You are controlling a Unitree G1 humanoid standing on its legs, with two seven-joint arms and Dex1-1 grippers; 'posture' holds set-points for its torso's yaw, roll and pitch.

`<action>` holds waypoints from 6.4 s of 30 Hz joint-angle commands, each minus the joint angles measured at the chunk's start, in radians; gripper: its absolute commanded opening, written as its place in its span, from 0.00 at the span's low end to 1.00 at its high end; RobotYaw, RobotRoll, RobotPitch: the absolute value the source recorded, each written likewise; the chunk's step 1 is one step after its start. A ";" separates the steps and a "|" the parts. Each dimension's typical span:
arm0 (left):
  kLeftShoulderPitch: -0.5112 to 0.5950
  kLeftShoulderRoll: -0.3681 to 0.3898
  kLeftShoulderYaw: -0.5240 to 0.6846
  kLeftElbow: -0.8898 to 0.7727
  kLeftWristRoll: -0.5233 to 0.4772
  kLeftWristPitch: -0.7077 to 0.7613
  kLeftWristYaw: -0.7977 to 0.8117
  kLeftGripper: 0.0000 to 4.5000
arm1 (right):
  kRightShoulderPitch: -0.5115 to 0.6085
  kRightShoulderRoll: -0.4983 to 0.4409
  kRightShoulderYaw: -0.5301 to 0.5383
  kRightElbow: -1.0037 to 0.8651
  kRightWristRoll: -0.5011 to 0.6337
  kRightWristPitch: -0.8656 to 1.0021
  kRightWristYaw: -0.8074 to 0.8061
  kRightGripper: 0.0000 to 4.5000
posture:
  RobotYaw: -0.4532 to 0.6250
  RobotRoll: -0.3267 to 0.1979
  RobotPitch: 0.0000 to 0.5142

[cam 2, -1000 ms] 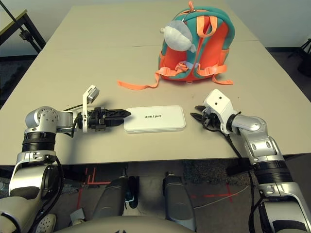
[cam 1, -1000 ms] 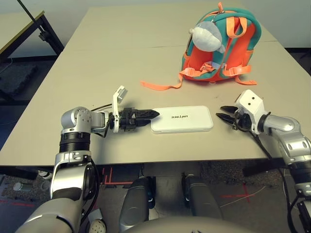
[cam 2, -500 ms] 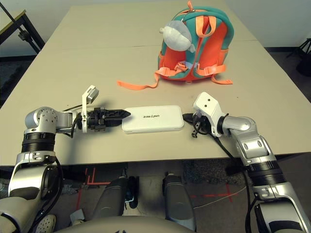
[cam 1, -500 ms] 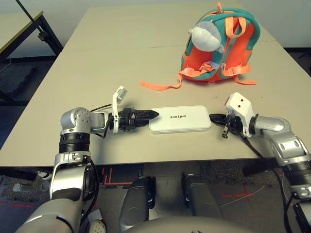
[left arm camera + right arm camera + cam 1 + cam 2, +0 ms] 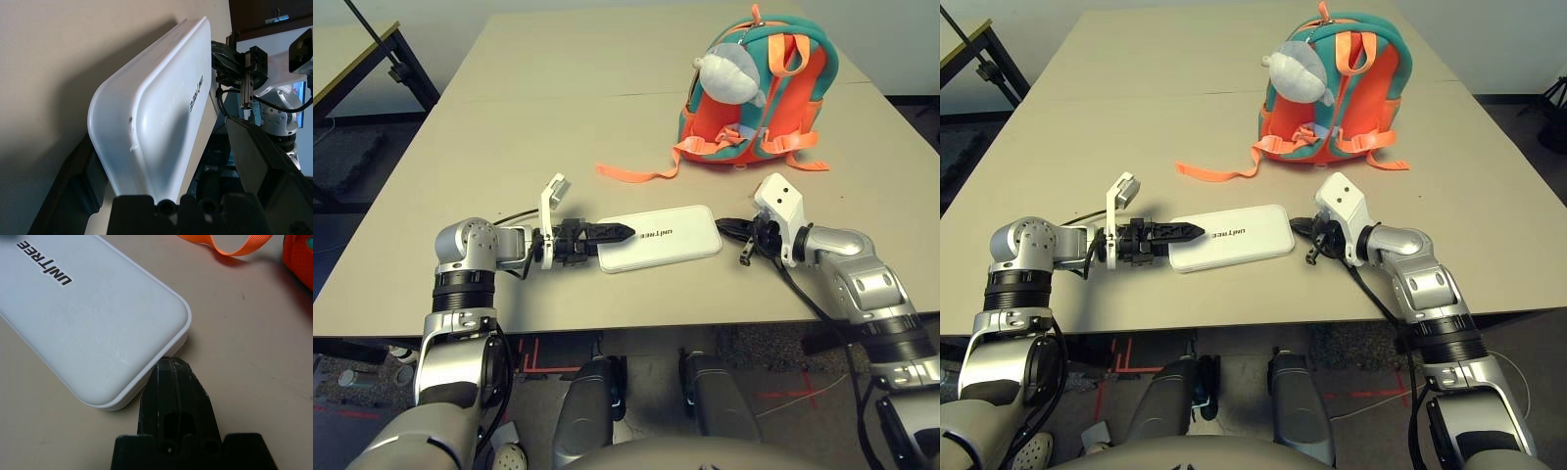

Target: Put the pencil case into the backpack and zip it.

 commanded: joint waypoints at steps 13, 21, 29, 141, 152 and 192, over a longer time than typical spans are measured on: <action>0.033 -0.024 -0.032 -0.007 0.002 -0.021 0.014 0.54 | 0.012 0.019 0.053 -0.043 0.004 0.013 -0.006 0.00 | 0.26 0.62 0.29; 0.014 -0.028 -0.003 0.002 0.011 -0.106 0.037 0.26 | 0.002 0.018 0.065 -0.020 -0.017 -0.006 -0.012 0.00 | 0.27 0.62 0.29; -0.082 -0.018 0.073 0.041 0.024 -0.264 0.086 0.26 | -0.015 0.027 0.057 0.035 -0.071 -0.042 -0.077 0.45 | 0.27 0.62 0.30; -0.284 0.082 0.088 0.194 0.206 -0.852 0.175 0.26 | 0.023 0.066 -0.252 -0.502 0.502 0.583 -0.567 0.17 | 0.27 0.62 0.28; -0.376 0.118 0.069 0.129 0.175 -0.848 0.022 0.26 | 0.042 0.062 -0.228 -0.466 0.455 0.572 -0.567 0.17 | 0.27 0.62 0.26; -0.630 0.225 -0.120 0.292 0.193 -0.786 -0.583 0.26 | 0.094 -0.020 -0.206 -0.403 0.359 0.539 -0.547 0.17 | 0.24 0.62 0.26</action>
